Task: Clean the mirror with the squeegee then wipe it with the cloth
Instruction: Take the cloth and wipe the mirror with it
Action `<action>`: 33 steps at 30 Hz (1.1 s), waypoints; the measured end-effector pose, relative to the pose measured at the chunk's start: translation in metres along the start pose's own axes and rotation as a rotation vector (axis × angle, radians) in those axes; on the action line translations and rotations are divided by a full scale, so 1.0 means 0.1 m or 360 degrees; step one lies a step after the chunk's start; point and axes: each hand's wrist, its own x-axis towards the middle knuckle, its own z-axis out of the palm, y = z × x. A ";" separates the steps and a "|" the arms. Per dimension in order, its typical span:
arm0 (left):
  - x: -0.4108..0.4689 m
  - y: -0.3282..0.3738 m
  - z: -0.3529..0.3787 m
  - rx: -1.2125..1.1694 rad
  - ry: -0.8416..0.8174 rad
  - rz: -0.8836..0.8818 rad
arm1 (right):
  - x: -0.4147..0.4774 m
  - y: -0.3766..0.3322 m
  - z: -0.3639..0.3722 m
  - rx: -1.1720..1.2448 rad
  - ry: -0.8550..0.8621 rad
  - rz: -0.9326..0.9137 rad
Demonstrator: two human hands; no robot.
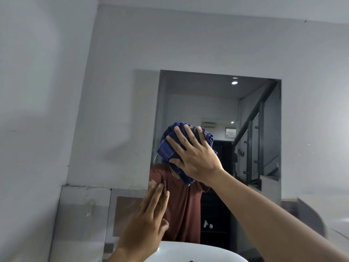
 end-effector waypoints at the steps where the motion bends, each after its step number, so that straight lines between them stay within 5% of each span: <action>1: 0.00 0.00 0.01 -0.0023 0.0004 0.0001 | -0.03 0.02 0.00 0.0004 -0.0006 0.0051; 19: 0.83 0.13 -0.23 -0.0017 0.0260 -0.0051 | -0.25 0.70 -0.02 0.0063 0.0121 0.0580; 33: 1.03 0.10 -0.27 0.0205 0.0178 -0.0020 | -0.71 1.19 0.09 0.0125 0.0248 0.1100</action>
